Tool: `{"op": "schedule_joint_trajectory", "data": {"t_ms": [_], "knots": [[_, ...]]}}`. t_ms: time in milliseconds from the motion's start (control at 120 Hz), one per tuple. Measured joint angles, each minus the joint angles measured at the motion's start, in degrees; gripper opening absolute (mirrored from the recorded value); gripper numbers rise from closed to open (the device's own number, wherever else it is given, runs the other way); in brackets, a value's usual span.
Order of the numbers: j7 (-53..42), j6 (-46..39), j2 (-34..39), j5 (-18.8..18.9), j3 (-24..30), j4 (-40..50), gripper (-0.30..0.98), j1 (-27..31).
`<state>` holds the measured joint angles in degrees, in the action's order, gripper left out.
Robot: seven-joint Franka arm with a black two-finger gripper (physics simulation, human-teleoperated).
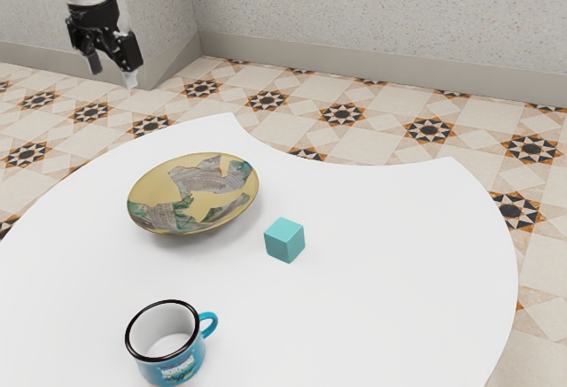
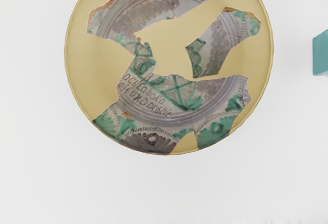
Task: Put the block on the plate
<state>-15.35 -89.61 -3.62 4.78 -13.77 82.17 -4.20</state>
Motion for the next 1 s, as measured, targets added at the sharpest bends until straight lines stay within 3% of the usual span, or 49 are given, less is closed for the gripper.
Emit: {"op": "schedule_joint_trajectory", "data": {"t_ms": [100, 375, 1000], "knots": [[-0.91, -0.62, -0.85, -1.40, 0.01, 1.30, 0.69, -1.20], [-1.78, -12.82, -2.28, -4.44, 1.74, 18.37, 0.69, -6.10], [12.03, -27.31, -16.59, -12.91, 3.48, 19.40, 0.69, -12.74]]}}
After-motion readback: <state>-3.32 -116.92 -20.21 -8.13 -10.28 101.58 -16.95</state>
